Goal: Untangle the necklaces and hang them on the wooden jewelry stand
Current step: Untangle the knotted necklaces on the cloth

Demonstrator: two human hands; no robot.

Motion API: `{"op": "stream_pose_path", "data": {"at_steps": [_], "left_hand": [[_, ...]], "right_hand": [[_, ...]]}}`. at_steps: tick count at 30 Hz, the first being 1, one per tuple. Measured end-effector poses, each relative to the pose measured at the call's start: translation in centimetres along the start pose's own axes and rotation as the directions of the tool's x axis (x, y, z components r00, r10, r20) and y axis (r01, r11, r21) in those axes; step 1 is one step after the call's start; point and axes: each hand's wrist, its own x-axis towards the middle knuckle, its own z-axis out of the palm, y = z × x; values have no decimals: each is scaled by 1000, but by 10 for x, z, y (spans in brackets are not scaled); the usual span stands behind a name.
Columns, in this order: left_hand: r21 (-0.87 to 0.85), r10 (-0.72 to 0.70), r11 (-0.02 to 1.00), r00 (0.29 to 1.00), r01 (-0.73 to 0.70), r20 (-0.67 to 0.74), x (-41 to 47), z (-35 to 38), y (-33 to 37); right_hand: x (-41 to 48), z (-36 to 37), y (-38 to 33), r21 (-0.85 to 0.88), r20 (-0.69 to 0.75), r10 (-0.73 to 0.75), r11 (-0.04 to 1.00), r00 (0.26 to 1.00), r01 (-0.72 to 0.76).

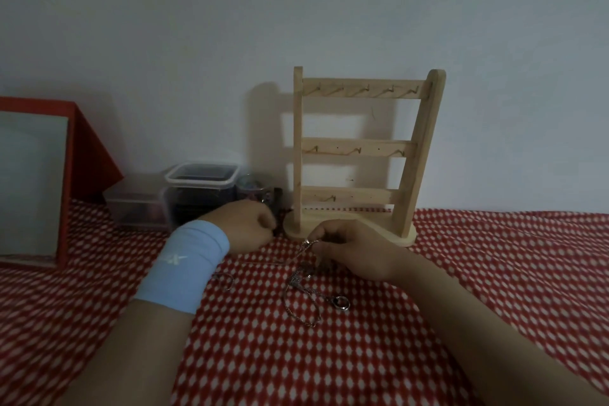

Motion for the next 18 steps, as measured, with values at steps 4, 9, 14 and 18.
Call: {"op": "stream_pose_path", "data": {"at_steps": [4, 9, 14, 18], "left_hand": [[-376, 190, 914, 980, -153, 63, 3, 18, 26], [-300, 146, 942, 989, -150, -36, 9, 25, 16], [-396, 21, 918, 999, -9, 25, 3, 17, 27], [-530, -14, 848, 1000, 16, 7, 4, 19, 28]], "right_hand": [[-1, -2, -4, -21, -25, -35, 999, 999, 34], [0, -5, -1, -58, -190, -27, 998, 981, 16], [2, -11, 4, -3, -289, -55, 998, 956, 57], [4, -9, 7, -140, -374, -58, 990, 925, 6]]}}
